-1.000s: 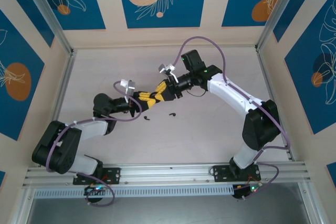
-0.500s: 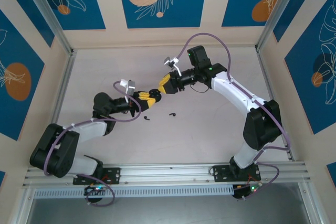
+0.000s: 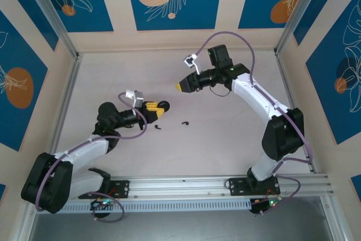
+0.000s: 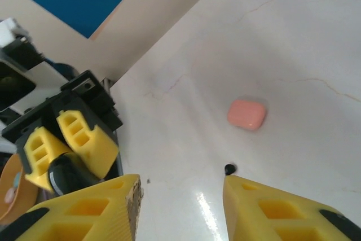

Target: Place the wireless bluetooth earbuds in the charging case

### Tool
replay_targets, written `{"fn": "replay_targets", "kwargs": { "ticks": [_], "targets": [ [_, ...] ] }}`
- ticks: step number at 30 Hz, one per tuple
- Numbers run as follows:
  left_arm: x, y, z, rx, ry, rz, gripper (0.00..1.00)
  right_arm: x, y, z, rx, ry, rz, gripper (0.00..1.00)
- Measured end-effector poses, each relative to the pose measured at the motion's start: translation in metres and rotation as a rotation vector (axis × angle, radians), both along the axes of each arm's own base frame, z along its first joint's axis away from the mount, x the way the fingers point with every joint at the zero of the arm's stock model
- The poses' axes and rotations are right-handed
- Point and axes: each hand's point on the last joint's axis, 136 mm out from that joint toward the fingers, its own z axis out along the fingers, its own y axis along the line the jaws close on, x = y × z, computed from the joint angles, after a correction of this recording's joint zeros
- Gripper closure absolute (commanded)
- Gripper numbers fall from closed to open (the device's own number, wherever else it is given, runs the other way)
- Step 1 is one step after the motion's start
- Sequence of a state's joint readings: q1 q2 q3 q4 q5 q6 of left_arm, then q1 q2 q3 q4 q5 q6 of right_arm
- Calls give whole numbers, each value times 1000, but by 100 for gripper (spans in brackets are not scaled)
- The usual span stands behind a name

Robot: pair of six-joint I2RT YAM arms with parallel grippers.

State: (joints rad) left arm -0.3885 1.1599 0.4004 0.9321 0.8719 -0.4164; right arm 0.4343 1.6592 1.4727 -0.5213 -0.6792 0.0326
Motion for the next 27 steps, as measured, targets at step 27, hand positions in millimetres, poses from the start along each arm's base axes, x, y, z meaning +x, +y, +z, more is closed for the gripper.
{"fn": "replay_targets", "kwargs": {
  "ticks": [27],
  "targets": [
    [-11, -7, 2, -33, 8, -110, 95, -70, 40, -10, -30, -251, 396, 47]
  ]
}}
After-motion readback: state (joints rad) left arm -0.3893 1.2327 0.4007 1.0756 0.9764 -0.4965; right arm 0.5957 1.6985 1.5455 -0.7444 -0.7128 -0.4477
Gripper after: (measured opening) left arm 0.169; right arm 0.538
